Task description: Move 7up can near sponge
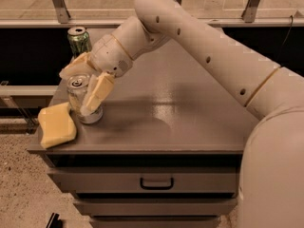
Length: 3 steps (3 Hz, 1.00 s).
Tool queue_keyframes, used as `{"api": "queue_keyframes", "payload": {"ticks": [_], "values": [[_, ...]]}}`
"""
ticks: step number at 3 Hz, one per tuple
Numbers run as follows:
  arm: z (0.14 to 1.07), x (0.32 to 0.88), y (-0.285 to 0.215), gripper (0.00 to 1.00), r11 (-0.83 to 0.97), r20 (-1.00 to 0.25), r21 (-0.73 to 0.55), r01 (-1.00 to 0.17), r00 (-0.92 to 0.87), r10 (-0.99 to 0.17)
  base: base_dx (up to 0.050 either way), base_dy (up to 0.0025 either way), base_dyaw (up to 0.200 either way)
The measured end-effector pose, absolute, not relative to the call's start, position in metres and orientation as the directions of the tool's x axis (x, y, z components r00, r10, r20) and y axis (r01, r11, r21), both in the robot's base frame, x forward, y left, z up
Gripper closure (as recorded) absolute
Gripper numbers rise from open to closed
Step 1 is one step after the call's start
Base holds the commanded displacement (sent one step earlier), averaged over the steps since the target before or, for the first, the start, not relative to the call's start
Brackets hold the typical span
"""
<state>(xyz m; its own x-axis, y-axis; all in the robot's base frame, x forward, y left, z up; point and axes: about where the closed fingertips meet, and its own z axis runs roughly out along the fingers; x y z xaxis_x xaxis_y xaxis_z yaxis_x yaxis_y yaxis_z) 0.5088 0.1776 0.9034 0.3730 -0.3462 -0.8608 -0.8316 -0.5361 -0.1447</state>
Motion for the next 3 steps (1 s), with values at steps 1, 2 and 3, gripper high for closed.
{"api": "queue_keyframes", "payload": {"ticks": [1, 2, 3], "values": [[0.905, 0.509, 0.176, 0.0, -0.534, -0.858, -0.162, -0.83, 0.386, -0.339, 0.0, 0.0, 0.0], [0.915, 0.517, 0.159, 0.0, -0.515, -0.862, -0.183, -0.838, 0.388, -0.326, 0.0, 0.0, 0.0], [0.915, 0.517, 0.159, 0.0, -0.515, -0.862, -0.183, -0.838, 0.388, -0.326, 0.0, 0.0, 0.0]]}}
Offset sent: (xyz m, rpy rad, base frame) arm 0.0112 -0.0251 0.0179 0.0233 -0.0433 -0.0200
